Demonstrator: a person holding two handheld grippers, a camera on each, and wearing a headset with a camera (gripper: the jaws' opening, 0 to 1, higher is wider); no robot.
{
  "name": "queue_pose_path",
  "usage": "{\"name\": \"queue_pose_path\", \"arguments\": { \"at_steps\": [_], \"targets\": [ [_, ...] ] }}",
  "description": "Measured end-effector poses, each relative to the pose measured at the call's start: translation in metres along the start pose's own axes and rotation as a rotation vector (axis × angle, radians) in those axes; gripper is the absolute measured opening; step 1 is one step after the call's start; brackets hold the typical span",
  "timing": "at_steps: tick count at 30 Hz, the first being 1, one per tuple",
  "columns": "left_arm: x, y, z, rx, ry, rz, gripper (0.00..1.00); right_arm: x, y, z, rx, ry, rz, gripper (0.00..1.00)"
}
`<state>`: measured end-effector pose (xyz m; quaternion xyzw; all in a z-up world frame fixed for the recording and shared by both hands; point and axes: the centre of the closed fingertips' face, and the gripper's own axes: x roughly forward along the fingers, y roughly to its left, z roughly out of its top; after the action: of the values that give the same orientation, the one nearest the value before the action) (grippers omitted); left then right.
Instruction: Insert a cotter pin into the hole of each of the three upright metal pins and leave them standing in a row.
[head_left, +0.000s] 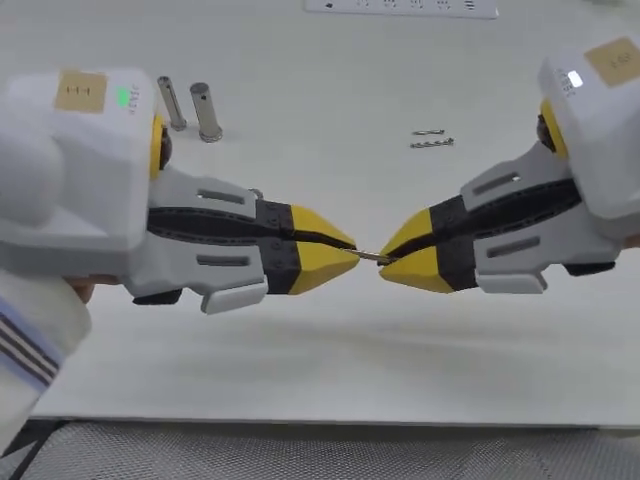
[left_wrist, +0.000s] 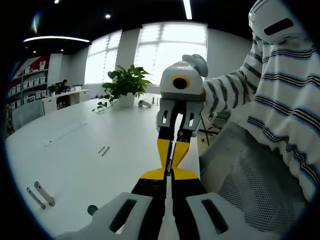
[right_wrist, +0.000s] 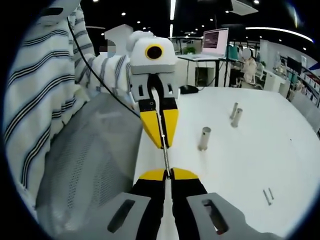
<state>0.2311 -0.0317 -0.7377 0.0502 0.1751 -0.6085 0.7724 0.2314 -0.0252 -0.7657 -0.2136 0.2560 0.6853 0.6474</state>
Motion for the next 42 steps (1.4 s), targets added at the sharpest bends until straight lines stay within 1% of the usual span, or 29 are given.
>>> {"name": "queue_pose_path", "arguments": {
  "at_steps": [4, 9, 11, 13, 16, 19, 25, 28, 32, 35, 36, 38, 39, 40, 42],
  "targets": [
    [-0.002, 0.001, -0.003, -0.011, 0.003, -0.005, 0.0, -0.002, 0.002, 0.0, -0.025, 0.017, 0.006, 0.04],
    [-0.002, 0.0, -0.005, -0.022, 0.007, -0.006, 0.01, -0.003, 0.003, 0.001, -0.033, 0.027, 0.009, 0.03],
    [-0.003, 0.001, -0.008, -0.022, 0.02, -0.007, 0.01, -0.004, 0.004, 0.002, -0.035, 0.034, 0.009, 0.03],
    [-0.002, 0.002, -0.016, -0.039, 0.051, -0.004, 0.01, -0.004, 0.006, 0.002, -0.036, 0.038, 0.014, 0.03],
    [-0.002, 0.001, -0.02, -0.039, 0.062, -0.011, 0.01, -0.004, 0.007, 0.0, -0.048, 0.058, 0.016, 0.03],
    [-0.004, 0.004, -0.024, -0.047, 0.075, -0.007, 0.01, -0.003, 0.005, -0.003, -0.035, 0.064, 0.013, 0.03],
    [-0.007, 0.008, -0.028, -0.063, 0.081, 0.001, 0.02, 0.0, 0.003, -0.004, -0.017, 0.063, 0.002, 0.03],
    [-0.01, 0.01, -0.03, -0.061, 0.086, 0.006, 0.02, 0.001, 0.002, -0.004, -0.011, 0.064, -0.005, 0.03],
    [-0.011, 0.015, -0.034, -0.061, 0.094, 0.019, 0.03, 0.003, -0.001, -0.003, 0.01, 0.054, -0.016, 0.03],
    [-0.013, 0.023, -0.038, -0.056, 0.103, 0.045, 0.12, 0.005, -0.005, -0.003, 0.015, 0.053, -0.028, 0.03],
    [-0.013, 0.024, -0.039, -0.057, 0.104, 0.047, 0.14, 0.006, -0.006, -0.003, 0.022, 0.053, -0.036, 0.03],
    [-0.014, 0.029, -0.041, -0.064, 0.116, 0.073, 0.18, 0.008, -0.01, -0.004, 0.042, 0.057, -0.054, 0.03],
    [-0.016, 0.037, -0.043, -0.063, 0.12, 0.105, 0.2, 0.009, -0.011, -0.004, 0.049, 0.059, -0.059, 0.03],
    [-0.018, 0.04, -0.044, -0.056, 0.125, 0.118, 0.22, 0.012, -0.01, -0.003, 0.052, 0.058, -0.068, 0.03],
    [-0.022, 0.048, -0.045, -0.06, 0.125, 0.149, 0.26, 0.013, -0.011, -0.002, 0.067, 0.055, -0.081, 0.03]
  ]
}}
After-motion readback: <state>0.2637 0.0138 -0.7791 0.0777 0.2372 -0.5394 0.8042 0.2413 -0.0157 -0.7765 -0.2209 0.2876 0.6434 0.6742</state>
